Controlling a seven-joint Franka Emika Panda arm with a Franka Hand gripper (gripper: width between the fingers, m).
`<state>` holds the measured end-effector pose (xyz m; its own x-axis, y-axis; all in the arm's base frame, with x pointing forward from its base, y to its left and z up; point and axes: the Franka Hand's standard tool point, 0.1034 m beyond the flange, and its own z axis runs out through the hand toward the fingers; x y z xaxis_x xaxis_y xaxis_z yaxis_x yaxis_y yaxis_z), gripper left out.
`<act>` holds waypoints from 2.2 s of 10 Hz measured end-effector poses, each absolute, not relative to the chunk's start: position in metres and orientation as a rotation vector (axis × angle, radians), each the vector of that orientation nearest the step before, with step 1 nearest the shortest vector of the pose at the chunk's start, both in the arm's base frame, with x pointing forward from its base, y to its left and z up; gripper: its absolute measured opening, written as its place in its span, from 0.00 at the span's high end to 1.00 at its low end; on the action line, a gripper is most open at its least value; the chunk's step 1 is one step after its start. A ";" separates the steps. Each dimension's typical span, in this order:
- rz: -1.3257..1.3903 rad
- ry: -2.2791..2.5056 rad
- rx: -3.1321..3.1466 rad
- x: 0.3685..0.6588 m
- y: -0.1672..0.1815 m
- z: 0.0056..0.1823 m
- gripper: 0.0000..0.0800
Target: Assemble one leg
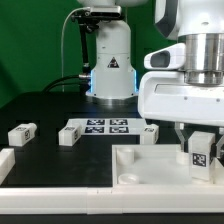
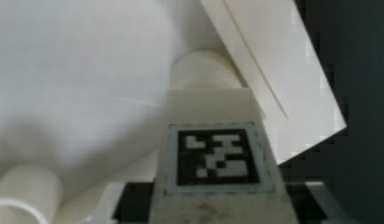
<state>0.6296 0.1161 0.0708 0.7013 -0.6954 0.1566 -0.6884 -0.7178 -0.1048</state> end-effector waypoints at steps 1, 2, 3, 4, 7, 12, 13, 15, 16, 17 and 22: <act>-0.283 1.362 -2.763 0.629 0.116 0.070 0.64; -0.284 1.469 -2.704 0.628 0.116 0.070 0.64; -0.270 1.647 -2.585 0.626 0.116 0.070 0.64; -0.258 1.736 -2.521 0.625 0.117 0.070 0.64; -0.194 2.062 -2.214 0.622 0.122 0.069 0.64; -0.244 1.814 -2.410 0.626 0.121 0.070 0.21; -0.269 1.611 -2.561 0.627 0.120 0.071 0.19; -0.297 1.311 -2.746 0.628 0.119 0.071 0.19; -0.302 1.200 -2.803 0.628 0.120 0.072 0.19; -0.310 1.033 -2.882 0.628 0.120 0.071 0.19; -0.328 0.180 -3.125 0.628 0.113 0.070 0.19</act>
Offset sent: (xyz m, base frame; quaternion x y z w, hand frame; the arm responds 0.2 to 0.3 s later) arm -0.0031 0.0008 -0.0063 -0.0269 0.0012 0.2270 0.9735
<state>0.6278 0.1130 0.0702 0.9717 -0.1131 0.2075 -0.1143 -0.9934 -0.0061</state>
